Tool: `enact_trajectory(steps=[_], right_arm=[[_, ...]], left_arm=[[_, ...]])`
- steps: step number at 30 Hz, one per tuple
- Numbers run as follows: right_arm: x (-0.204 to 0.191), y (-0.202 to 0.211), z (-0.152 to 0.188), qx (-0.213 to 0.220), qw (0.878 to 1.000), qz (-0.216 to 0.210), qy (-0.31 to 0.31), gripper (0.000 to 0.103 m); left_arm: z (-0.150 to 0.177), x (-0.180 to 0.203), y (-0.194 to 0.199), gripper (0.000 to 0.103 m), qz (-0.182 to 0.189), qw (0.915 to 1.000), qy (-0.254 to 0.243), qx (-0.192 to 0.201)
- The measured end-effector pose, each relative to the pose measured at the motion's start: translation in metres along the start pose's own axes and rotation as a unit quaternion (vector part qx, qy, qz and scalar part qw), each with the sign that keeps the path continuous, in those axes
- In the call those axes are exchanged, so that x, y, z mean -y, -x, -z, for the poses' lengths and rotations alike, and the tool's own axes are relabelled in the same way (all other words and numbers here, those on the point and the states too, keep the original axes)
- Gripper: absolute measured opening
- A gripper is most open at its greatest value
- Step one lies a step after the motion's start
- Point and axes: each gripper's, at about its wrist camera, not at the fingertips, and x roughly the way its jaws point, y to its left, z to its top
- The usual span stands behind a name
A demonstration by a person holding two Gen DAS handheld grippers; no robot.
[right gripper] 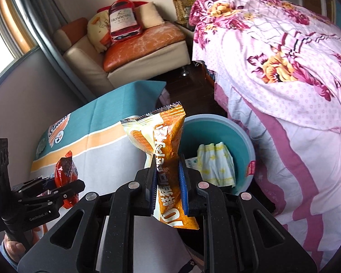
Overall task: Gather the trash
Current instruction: 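Carry both snack bags over the bucket and release them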
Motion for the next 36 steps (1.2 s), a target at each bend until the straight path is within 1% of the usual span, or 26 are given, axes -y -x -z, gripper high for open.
enact_trajectory(steps=[3, 10, 18, 26, 28, 30, 32, 33, 34, 35, 36], right_arm=[[0.020, 0.001, -0.003, 0.007, 1.000, 0.016, -0.011, 0.016], [0.049, -0.008, -0.004, 0.002, 0.999, 0.029, -0.030, 0.016], [0.067, -0.023, -0.006, -0.011, 0.998, 0.041, -0.038, 0.016], [0.077, -0.034, -0.007, -0.023, 0.998, 0.051, -0.042, 0.016], [0.077, -0.037, -0.008, -0.025, 0.997, 0.053, -0.042, 0.016], [0.078, -0.039, -0.009, -0.027, 0.997, 0.055, -0.043, 0.016], [0.078, -0.041, -0.010, -0.029, 0.997, 0.056, -0.043, 0.016], [0.078, -0.043, -0.011, -0.030, 0.997, 0.057, -0.044, 0.016], [0.077, -0.044, -0.011, -0.031, 0.997, 0.058, -0.044, 0.016], [0.077, -0.045, -0.011, -0.032, 0.997, 0.058, -0.043, 0.016], [0.076, -0.047, -0.012, -0.034, 0.997, 0.058, -0.043, 0.016]], left_arm=[[-0.008, 0.021, -0.015, 0.046, 0.005, 0.9998, -0.016, -0.009], [-0.024, 0.058, -0.049, 0.047, 0.011, 0.9986, -0.043, -0.029], [-0.036, 0.073, -0.078, 0.047, 0.019, 0.9975, -0.052, -0.043], [-0.045, 0.075, -0.101, 0.047, 0.025, 0.9969, -0.050, -0.055], [-0.048, 0.074, -0.106, 0.049, 0.025, 0.9970, -0.049, -0.056], [-0.051, 0.074, -0.109, 0.056, 0.023, 0.9972, -0.047, -0.054], [-0.053, 0.071, -0.111, 0.068, 0.022, 0.9974, -0.042, -0.053], [-0.054, 0.070, -0.112, 0.072, 0.021, 0.9976, -0.040, -0.053], [-0.054, 0.069, -0.111, 0.079, 0.018, 0.9978, -0.040, -0.050], [-0.054, 0.068, -0.111, 0.084, 0.014, 0.9980, -0.040, -0.047], [-0.054, 0.067, -0.111, 0.086, 0.009, 0.9981, -0.040, -0.046]])
